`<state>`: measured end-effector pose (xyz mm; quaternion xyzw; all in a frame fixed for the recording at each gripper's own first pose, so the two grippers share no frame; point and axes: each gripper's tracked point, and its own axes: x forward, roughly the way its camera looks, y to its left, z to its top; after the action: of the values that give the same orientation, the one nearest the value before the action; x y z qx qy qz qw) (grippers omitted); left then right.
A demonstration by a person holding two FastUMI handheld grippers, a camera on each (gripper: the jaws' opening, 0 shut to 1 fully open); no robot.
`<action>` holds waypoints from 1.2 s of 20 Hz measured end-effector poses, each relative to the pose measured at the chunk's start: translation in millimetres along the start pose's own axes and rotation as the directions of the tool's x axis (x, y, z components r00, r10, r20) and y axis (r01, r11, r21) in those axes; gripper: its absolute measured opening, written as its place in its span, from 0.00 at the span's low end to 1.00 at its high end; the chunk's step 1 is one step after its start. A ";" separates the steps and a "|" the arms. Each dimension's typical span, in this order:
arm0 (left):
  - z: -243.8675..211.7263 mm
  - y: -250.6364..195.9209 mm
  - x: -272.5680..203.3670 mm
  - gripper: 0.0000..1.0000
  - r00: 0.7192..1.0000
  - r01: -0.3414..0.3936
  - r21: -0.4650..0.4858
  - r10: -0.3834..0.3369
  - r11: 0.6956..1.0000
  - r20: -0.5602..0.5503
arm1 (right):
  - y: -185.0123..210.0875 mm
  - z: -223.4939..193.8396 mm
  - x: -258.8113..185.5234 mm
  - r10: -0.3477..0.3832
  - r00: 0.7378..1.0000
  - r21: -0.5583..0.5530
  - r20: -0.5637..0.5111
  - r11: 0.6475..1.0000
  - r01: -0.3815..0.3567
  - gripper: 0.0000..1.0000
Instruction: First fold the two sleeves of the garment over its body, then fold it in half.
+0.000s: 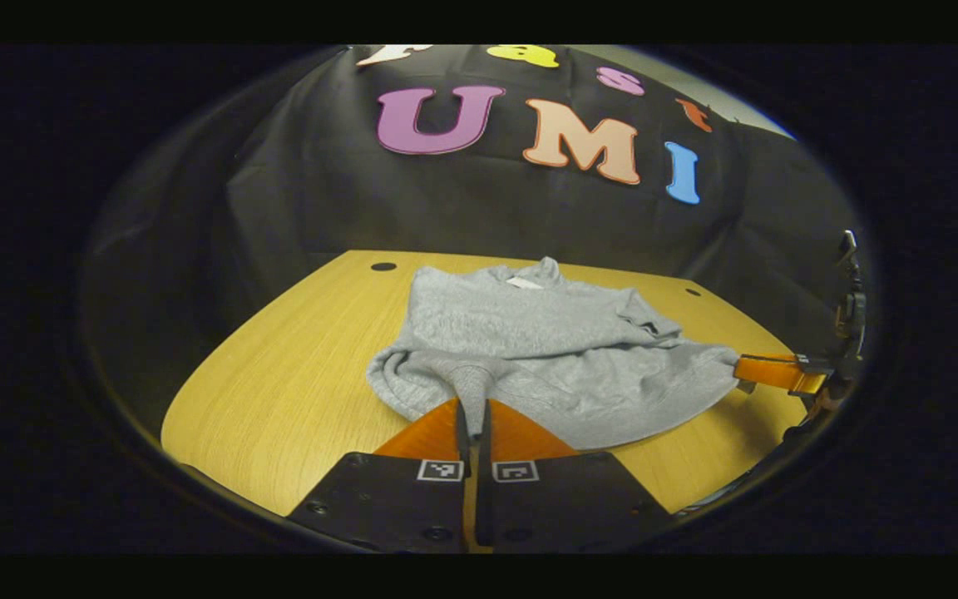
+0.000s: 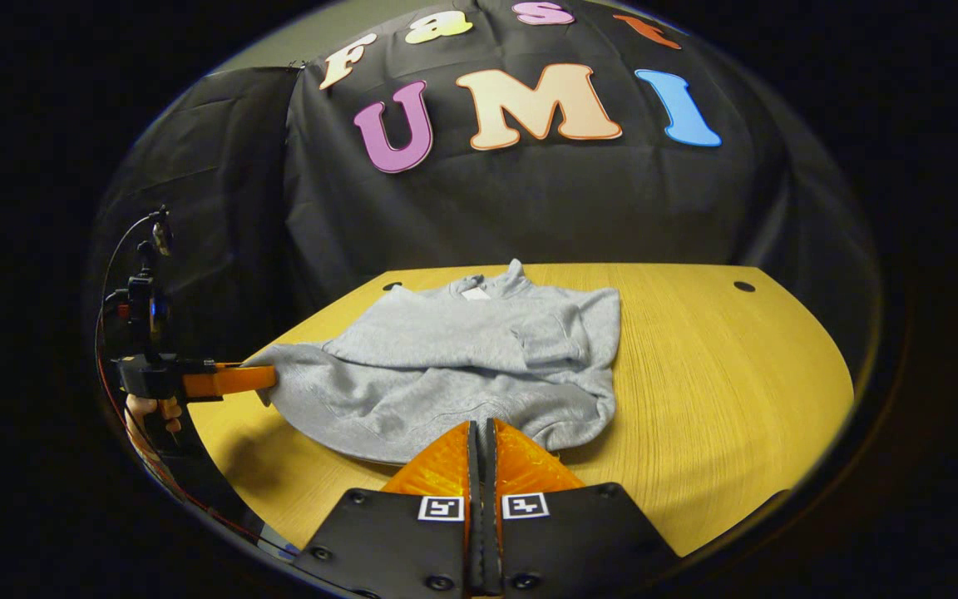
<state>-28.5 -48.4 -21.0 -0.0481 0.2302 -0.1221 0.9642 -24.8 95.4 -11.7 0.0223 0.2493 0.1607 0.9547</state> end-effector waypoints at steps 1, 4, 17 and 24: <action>5.7 0.7 3.5 0.00 1.000 -0.002 0.010 0.002 1.000 0.006 | 0.3 9.6 4.1 -0.001 1.000 -0.019 0.012 1.000 0.001 0.02; 36.0 -2.8 20.2 0.00 0.999 0.012 0.026 -0.013 1.000 0.034 | -5.3 39.6 20.2 -0.011 0.999 -0.057 0.042 0.998 0.013 0.02; 81.9 2.4 150.5 0.00 0.999 -0.001 -0.014 0.000 1.000 -0.038 | -66.0 79.3 140.4 -0.070 0.997 0.028 -0.015 0.997 0.070 0.02; 71.4 3.8 191.0 0.00 0.996 -0.020 -0.007 0.020 1.000 -0.084 | -73.9 73.9 173.4 -0.053 0.998 0.079 -0.044 0.995 0.056 0.02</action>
<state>169.9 -91.3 -40.7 -0.0443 0.2714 -0.1134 0.9548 175.6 83.3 -37.4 0.0506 0.2759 0.1248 0.9517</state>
